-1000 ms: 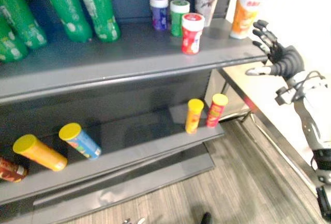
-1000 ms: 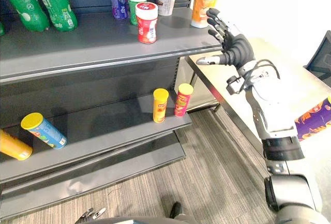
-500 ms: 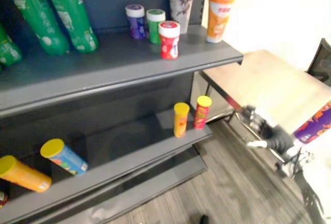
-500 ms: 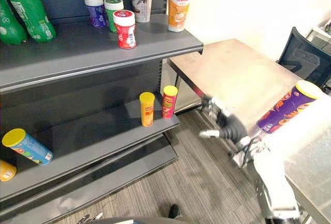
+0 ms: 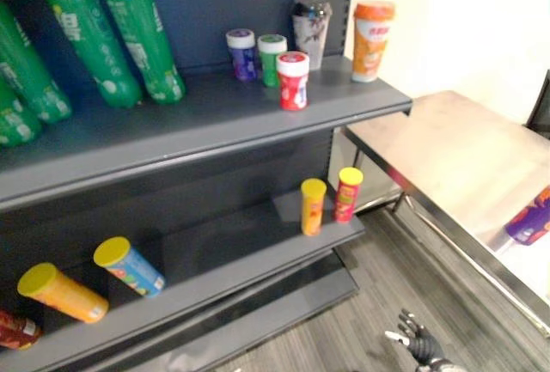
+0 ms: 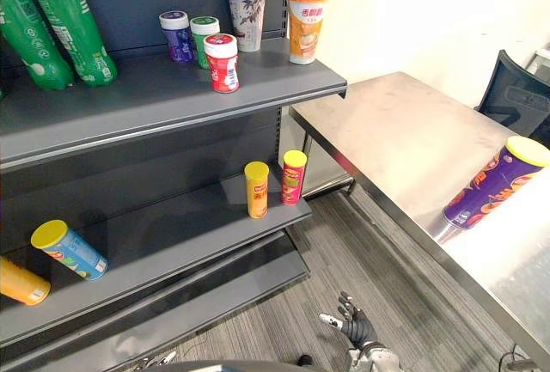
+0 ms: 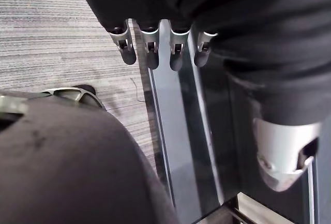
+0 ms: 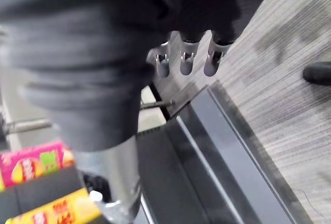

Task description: Put the gum and the chips on the shelf.

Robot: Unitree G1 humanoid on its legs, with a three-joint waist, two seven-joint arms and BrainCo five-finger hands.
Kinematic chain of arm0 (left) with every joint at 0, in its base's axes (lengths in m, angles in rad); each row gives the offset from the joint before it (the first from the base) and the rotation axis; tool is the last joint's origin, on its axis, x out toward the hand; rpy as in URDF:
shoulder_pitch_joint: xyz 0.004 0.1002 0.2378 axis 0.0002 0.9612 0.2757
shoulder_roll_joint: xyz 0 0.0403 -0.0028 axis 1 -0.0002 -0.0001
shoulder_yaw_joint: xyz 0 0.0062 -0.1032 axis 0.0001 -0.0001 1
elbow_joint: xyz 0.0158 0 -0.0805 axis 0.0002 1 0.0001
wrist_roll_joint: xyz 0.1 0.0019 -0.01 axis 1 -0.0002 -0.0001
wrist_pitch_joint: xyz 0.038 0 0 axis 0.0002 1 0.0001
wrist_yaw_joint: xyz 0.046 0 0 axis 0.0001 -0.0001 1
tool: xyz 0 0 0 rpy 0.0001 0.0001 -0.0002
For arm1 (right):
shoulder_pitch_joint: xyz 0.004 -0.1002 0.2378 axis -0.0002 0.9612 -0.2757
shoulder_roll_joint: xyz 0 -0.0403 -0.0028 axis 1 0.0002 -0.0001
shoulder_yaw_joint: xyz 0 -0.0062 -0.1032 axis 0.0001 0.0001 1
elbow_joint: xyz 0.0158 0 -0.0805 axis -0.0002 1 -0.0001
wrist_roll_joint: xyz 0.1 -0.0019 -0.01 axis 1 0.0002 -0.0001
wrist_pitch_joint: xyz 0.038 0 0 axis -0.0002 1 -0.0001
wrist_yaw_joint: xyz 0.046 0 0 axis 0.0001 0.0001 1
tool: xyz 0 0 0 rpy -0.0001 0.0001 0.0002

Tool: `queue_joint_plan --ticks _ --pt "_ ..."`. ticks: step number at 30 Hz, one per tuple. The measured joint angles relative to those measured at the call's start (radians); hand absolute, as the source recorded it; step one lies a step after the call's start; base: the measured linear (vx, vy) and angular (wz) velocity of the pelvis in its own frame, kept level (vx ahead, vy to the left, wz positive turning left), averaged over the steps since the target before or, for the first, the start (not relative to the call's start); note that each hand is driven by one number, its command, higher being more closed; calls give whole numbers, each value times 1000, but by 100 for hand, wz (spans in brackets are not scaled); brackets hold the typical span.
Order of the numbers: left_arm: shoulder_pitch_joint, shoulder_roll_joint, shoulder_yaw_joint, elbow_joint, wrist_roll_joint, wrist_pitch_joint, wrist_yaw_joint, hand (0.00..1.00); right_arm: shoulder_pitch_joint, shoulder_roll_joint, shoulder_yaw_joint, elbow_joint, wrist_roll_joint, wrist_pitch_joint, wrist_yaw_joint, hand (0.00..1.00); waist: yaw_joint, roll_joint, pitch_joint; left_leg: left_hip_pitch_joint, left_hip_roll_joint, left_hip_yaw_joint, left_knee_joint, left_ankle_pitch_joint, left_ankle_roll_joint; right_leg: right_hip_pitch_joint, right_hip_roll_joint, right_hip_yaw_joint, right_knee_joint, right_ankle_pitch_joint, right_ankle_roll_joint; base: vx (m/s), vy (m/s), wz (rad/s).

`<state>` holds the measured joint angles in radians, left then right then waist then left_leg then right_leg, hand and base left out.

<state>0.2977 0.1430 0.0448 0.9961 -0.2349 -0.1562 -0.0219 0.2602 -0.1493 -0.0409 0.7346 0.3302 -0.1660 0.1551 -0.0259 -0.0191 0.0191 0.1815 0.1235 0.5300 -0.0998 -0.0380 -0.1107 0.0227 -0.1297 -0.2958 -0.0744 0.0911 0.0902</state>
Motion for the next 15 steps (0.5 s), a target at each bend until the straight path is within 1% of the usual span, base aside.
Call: queue_joint_plan --ticks 1,4,6,7,10,15 --pt "0 -3 2 2 -12 -1 4 0 -13 18 -23 62 -2 -15 -27 0 1 1 0 2 -1 -3 0 0 0 2 -2 -2 4 -1 1 2 7 6" --pt "-9 -13 11 26 -33 -11 19 0 -22 37 -65 188 -17 -28 -65 0 1 5 4 11 -6 -22 0 -1 2 18 -9 -21 6 -5 6 10 2 16" --pt "-14 -22 27 41 -36 -13 29 0 -20 40 -82 230 -18 -28 -85 0 3 4 6 16 -8 -25 -1 -4 6 22 -11 -24 6 -6 7 -6 5 9" --pt "-13 -25 38 47 -36 -19 46 0 -18 41 -82 252 -26 -29 -106 0 2 8 10 16 -11 -25 -2 -4 7 22 -13 -26 6 -7 8 0 0 0" --pt "-21 -31 42 70 -39 -31 59 0 -11 46 -97 267 -44 -26 -129 0 1 9 10 15 -16 -28 -2 -5 8 22 -14 -29 6 -14 15 -5 -2 1" --pt "-27 -33 42 80 -44 -33 58 0 -16 52 -109 311 -46 -20 -162 0 2 9 11 15 -23 -50 -3 -7 8 36 -20 -45 0 -17 12 -7 4 13"
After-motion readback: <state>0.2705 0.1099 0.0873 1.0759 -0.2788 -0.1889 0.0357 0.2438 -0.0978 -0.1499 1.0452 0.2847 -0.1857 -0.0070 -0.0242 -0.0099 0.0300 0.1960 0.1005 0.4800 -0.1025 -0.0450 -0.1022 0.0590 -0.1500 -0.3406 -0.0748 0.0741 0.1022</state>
